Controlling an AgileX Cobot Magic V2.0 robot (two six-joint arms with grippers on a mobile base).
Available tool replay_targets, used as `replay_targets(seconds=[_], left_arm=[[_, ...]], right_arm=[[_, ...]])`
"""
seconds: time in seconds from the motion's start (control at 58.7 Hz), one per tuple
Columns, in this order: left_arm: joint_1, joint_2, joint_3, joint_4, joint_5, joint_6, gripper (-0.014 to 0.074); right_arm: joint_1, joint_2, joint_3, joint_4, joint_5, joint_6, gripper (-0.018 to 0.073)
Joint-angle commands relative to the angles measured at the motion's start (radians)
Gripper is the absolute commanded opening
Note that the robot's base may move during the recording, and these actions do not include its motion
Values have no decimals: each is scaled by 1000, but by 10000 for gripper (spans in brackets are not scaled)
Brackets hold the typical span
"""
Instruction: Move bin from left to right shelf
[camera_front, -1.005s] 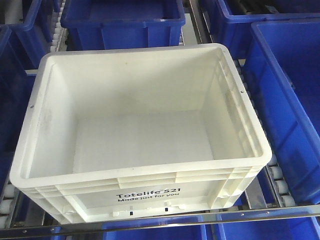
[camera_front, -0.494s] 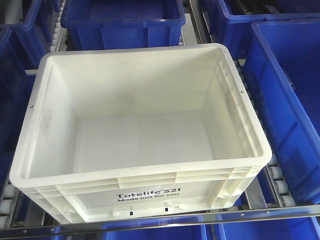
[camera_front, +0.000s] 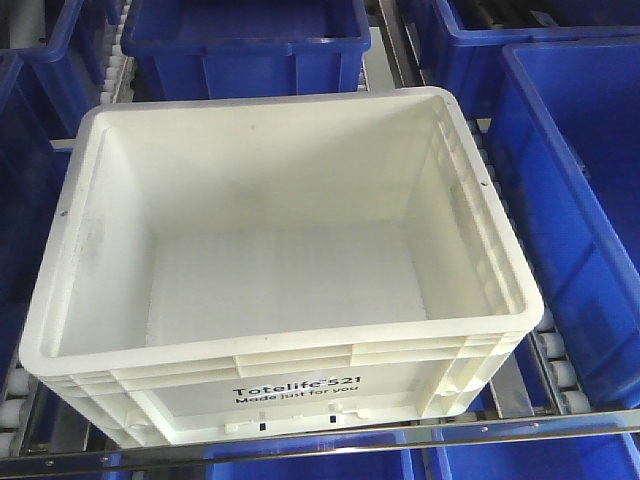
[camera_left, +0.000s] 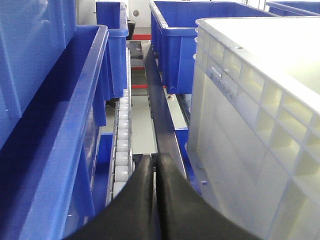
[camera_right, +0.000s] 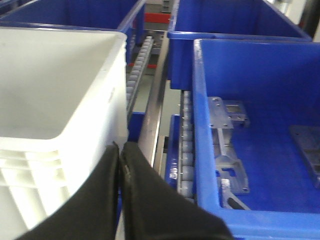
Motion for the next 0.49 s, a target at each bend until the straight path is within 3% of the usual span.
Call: replay_targets(seconds=[0.0,0.119,0.256,0.477], left_arm=[[0,-14,20,0,-68,-8,-6],[0,-14,20,0,-68,-8,-6],[0,-14,20,0,-68,-8,-6],[0,-14,20,0,-68,-8,-6]], right_arm=[[-92,20,15,4,-154,-13,-8],[-196,7,172,5,-376,-13,-8],[-220,-14,292,7,-510,-13,-8],[-224,-14,351,13,-512,-16,-8]])
